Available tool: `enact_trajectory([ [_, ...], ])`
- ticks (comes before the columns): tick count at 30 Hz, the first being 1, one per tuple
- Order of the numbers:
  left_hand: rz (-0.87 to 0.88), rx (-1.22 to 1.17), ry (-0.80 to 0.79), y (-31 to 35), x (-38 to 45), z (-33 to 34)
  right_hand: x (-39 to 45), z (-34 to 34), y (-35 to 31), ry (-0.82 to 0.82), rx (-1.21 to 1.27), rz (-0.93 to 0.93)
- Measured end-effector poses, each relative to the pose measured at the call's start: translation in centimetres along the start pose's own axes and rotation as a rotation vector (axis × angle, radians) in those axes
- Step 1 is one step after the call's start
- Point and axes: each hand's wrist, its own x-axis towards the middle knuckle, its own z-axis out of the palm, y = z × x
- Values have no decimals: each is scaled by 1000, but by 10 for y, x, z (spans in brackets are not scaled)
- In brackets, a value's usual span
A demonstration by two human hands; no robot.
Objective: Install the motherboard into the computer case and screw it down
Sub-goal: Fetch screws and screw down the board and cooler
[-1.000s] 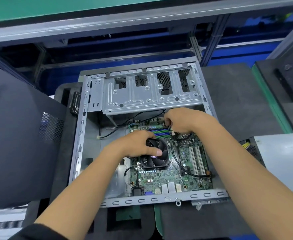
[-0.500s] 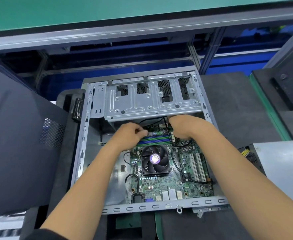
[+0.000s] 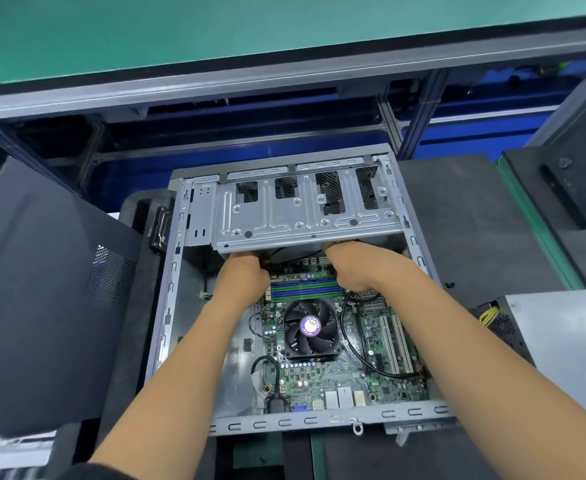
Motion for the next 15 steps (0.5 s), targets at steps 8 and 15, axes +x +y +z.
enact_trajectory([
  [8, 144, 143, -35, 5, -1, 5, -37, -2, 12, -61, 50, -160],
  [15, 598, -184, -12, 36, -19, 10, -58, -19, 21, 540, 165, -171],
])
